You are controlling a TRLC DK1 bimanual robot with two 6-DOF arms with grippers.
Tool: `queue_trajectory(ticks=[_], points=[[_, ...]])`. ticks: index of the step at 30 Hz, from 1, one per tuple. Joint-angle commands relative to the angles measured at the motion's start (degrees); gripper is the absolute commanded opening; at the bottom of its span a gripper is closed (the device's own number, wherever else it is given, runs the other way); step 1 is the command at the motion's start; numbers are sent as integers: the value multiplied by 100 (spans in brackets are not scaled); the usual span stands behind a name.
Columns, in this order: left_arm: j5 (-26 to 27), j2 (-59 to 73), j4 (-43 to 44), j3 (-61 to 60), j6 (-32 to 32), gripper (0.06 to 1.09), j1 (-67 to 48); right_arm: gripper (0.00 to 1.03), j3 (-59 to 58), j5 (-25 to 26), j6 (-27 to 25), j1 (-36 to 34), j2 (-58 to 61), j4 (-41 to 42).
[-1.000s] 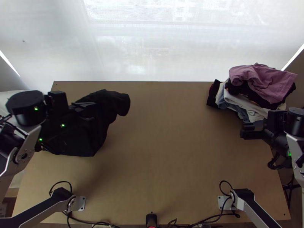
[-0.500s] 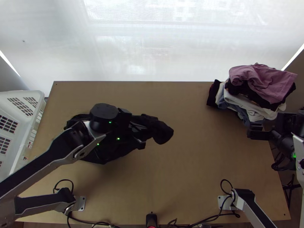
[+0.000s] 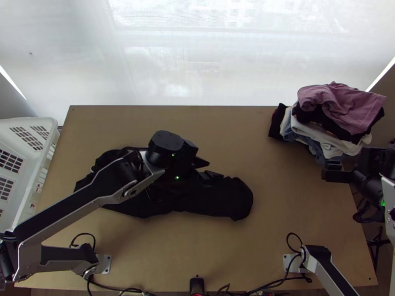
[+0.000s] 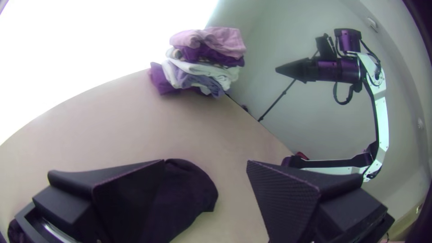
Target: Fold the t-shirt
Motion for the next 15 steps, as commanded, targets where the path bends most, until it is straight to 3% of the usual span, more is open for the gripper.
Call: queue_trajectory(ticks=[1,8,15], points=[[-216,-379,-775,350,772,100,993,98,-26,1,-17,428,212,204],[-216,-1293,-1320,-63,895,102,2962,98,141,1,-149,1456,898,740],[-216,-2313,-1356,-889,903,102,4588,98,484,-60,-413,3354,1777,925]])
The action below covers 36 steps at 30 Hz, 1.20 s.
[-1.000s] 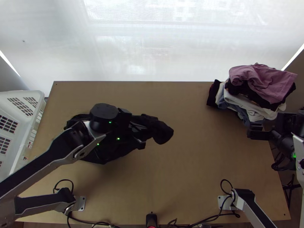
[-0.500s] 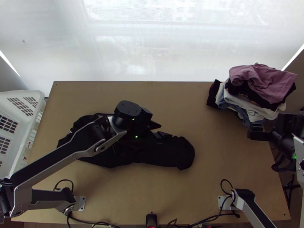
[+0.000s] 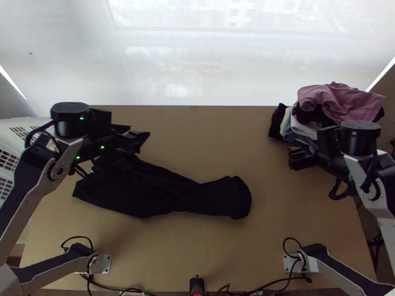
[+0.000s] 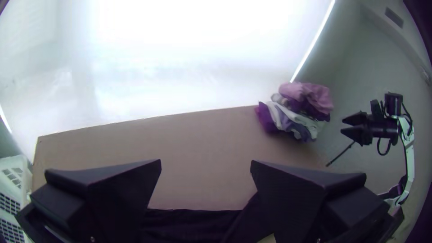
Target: Fold the t-shirt
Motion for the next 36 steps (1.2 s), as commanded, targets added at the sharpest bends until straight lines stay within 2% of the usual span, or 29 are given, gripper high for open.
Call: queue_trajectory(ticks=[1,8,14,20,30,36], points=[[-21,-1006,-147,-748,123,102,1711,98,278,-60,-164,1741,862,232],[-12,-1745,-534,-1311,431,102,3372,98,472,-245,3,3112,2154,399],[-12,-2492,-947,-1908,651,102,3996,98,1395,-324,162,3876,3498,399],[-12,-3160,-1263,-2620,870,102,4409,97,2607,-359,232,4333,4773,715],[-21,-3810,-1702,-3104,1134,102,4734,96,4181,-403,241,4878,6566,1040],[-12,-4056,-1782,-3350,1134,102,4778,96,4576,-544,267,5072,7032,1893]])
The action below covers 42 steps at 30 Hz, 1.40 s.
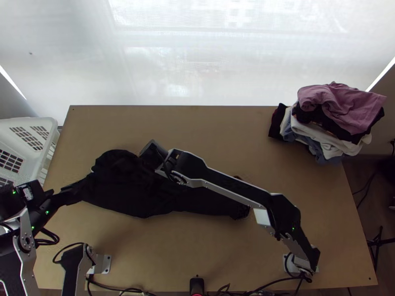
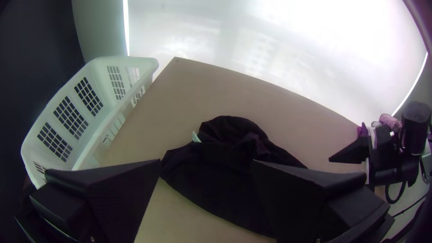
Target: Fold the t-shirt
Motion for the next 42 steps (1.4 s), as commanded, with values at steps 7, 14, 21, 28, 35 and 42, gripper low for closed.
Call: queue_trajectory(ticks=[7,14,21,28,35,42], points=[[-4,-422,-200,-415,52,102,250,96,989,-76,-171,388,1174,1223],[-21,-729,-384,-722,140,102,294,92,1121,-76,-250,511,1614,2049],[-21,-835,-375,-889,140,102,408,81,1253,-76,-391,503,1965,2286],[-12,-712,-147,-986,140,102,399,78,1314,-67,-602,441,2220,2506],[-21,-650,-41,-1039,166,102,399,25,1314,-67,-795,379,2308,2594],[5,-545,108,-1065,158,102,399,3,1314,-32,-839,292,2062,2506]])
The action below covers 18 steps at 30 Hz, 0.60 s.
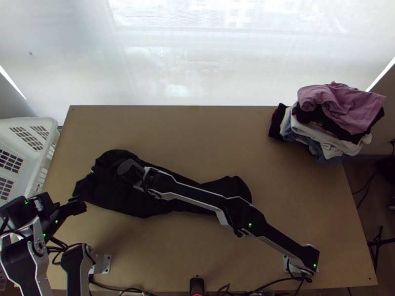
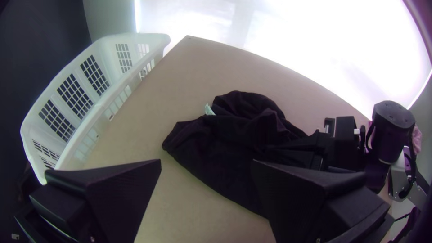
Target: Fold the t-shirt
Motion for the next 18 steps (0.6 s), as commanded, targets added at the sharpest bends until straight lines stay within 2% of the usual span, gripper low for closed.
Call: queue_trajectory(ticks=[1,11,18], points=[[23,113,161,-29,-33,102,4,3,-2,33,-37,-100,-253,-69],[75,254,389,6,-68,102,-58,3,-265,227,34,-390,-1308,-376],[242,438,495,164,-156,102,-128,3,-441,394,-72,-1084,-2160,-693]])
